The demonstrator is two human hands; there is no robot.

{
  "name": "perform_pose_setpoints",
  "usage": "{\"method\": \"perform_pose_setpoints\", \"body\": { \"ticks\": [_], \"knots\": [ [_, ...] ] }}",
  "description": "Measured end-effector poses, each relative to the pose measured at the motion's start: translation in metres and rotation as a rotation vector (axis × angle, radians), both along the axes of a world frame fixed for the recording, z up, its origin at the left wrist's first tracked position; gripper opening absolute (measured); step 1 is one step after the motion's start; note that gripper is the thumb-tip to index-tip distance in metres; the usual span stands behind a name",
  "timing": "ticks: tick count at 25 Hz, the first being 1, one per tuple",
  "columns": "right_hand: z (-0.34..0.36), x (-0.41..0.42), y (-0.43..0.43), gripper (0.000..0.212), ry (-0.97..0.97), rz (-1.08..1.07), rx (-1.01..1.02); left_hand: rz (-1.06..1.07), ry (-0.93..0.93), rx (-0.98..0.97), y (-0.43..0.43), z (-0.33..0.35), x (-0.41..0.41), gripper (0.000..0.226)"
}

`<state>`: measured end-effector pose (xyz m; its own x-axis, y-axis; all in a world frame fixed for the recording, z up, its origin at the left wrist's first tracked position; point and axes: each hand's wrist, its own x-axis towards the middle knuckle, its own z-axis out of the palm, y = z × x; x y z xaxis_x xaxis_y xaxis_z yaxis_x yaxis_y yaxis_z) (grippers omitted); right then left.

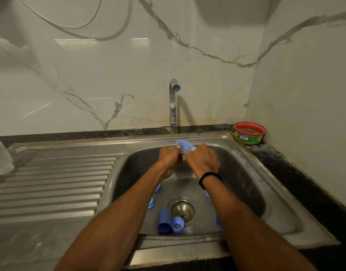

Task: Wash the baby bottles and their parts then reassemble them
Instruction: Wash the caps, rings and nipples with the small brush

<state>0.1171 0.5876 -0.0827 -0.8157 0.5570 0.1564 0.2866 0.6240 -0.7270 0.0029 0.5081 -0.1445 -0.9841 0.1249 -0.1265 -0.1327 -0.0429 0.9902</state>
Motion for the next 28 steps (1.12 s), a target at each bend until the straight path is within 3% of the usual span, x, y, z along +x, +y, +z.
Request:
{"method": "perform_pose_setpoints", "body": {
  "ticks": [3,7,9,13,16,22,28],
  "knots": [
    [-0.001,-0.001,-0.005,0.038,0.018,0.014,-0.019,0.131,-0.013,-0.075,0.001,0.002,-0.005,0.020],
    [0.003,0.002,-0.003,0.031,0.031,0.019,0.030,-0.010,-0.032,0.025,0.005,0.002,0.003,0.014],
    [0.006,0.002,-0.004,0.027,0.030,0.018,0.008,0.073,-0.025,0.021,0.002,0.000,-0.002,0.011],
    [0.000,-0.002,0.001,0.033,0.033,-0.078,0.043,-0.067,-0.023,0.019,0.009,0.005,0.007,0.013],
    [-0.007,-0.003,0.007,0.040,-0.023,-0.103,0.063,0.038,-0.033,0.026,-0.006,0.005,0.007,0.022],
    [-0.006,-0.001,0.007,0.040,-0.178,-0.001,0.059,0.161,-0.030,0.019,-0.043,0.003,0.012,0.019],
    [0.002,0.008,-0.015,0.042,-0.153,0.101,0.154,0.218,0.010,-0.025,-0.072,0.008,0.032,0.014]
  ]
}}
